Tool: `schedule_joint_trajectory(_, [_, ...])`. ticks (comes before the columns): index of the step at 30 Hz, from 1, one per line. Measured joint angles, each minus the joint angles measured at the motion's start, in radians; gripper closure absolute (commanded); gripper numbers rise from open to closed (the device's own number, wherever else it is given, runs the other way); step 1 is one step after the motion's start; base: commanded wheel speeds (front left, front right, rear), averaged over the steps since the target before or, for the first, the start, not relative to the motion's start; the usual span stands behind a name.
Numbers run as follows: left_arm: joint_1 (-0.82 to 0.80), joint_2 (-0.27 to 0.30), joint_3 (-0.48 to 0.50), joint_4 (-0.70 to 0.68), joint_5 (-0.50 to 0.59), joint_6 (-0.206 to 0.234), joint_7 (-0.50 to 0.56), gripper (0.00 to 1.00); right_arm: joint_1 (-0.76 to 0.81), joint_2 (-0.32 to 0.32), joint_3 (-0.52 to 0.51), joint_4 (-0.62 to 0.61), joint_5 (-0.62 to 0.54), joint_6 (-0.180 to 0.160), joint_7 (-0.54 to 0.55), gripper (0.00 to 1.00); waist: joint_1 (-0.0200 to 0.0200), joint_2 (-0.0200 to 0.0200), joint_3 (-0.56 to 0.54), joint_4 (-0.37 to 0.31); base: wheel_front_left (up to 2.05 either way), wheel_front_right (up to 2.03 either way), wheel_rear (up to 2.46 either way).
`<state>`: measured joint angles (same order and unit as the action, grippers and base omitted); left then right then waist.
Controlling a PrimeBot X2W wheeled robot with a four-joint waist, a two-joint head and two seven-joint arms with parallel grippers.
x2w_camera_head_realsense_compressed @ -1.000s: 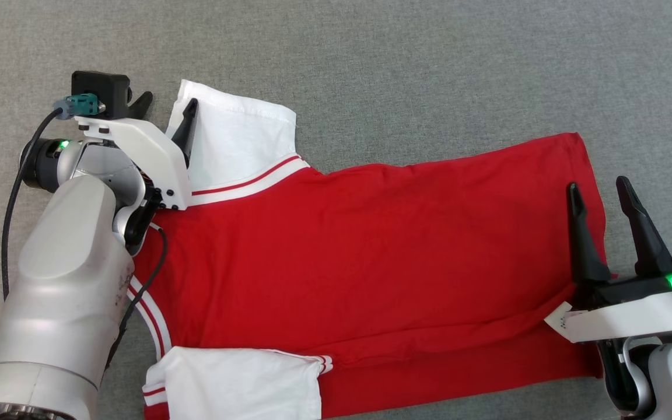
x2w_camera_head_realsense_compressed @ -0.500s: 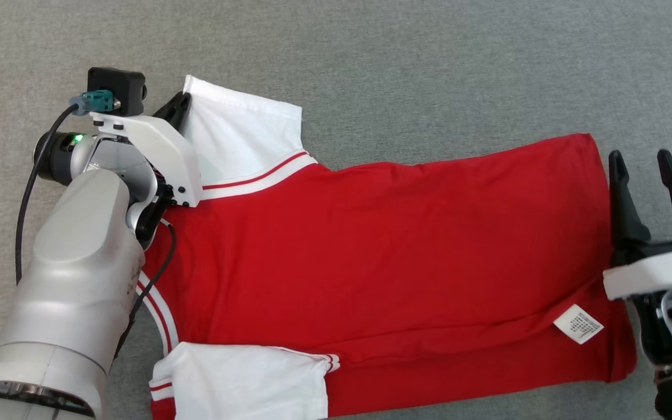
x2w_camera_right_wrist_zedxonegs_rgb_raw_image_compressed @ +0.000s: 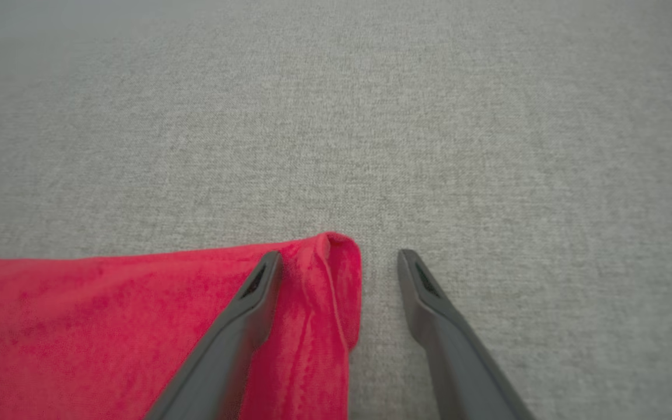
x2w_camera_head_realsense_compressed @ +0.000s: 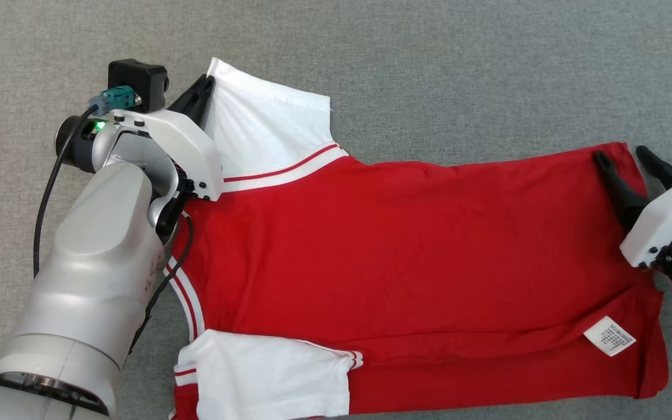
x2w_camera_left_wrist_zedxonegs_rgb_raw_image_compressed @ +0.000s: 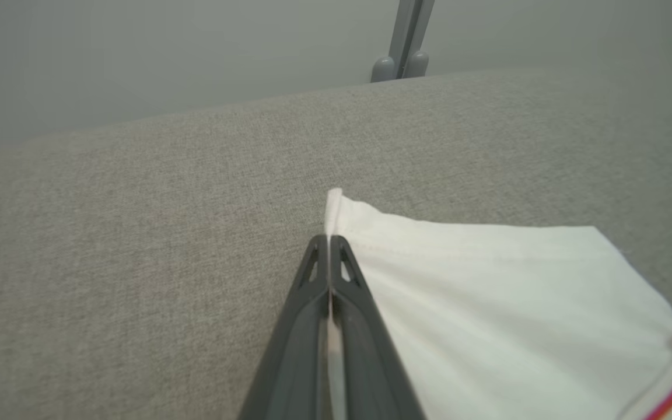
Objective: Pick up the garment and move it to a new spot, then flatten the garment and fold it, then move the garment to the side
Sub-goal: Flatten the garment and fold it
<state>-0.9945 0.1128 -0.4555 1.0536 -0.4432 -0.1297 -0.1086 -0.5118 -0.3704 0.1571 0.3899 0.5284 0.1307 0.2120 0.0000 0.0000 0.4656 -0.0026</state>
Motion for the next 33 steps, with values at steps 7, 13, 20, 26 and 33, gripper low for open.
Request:
schedule_joint_trajectory(7, [-0.014,0.000,-0.028,-0.009,-0.027,0.000,-0.037,1.00,-0.006,-0.044,0.025,-0.052,0.056,0.000,0.147,1.00,0.0000,0.0000,-0.005,0.010,0.00,0.00,0.00])
schedule_joint_trajectory(13, [-0.014,0.010,-0.034,-0.024,-0.045,-0.001,-0.081,1.00,-0.022,-0.048,0.006,-0.096,0.059,0.000,0.109,1.00,0.0000,0.0000,-0.010,0.015,0.00,0.00,0.00])
schedule_joint_trajectory(20, [-0.013,0.016,-0.034,-0.073,-0.061,-0.001,-0.115,1.00,-0.013,-0.043,-0.039,-0.113,0.062,0.000,0.044,1.00,0.0000,0.0000,-0.021,0.032,0.00,0.00,0.00])
schedule_joint_trajectory(26, [0.054,0.029,-0.021,-0.169,-0.068,0.009,-0.141,1.00,0.037,-0.019,-0.048,-0.149,0.100,0.000,-0.010,1.00,0.0000,0.0000,-0.043,0.033,0.00,0.00,0.00])
schedule_joint_trajectory(33, [0.256,0.066,0.000,-0.420,-0.097,0.028,-0.149,1.00,0.165,0.000,-0.079,-0.213,0.195,0.000,-0.063,1.00,0.0000,0.0000,-0.087,0.032,0.00,0.00,0.00])
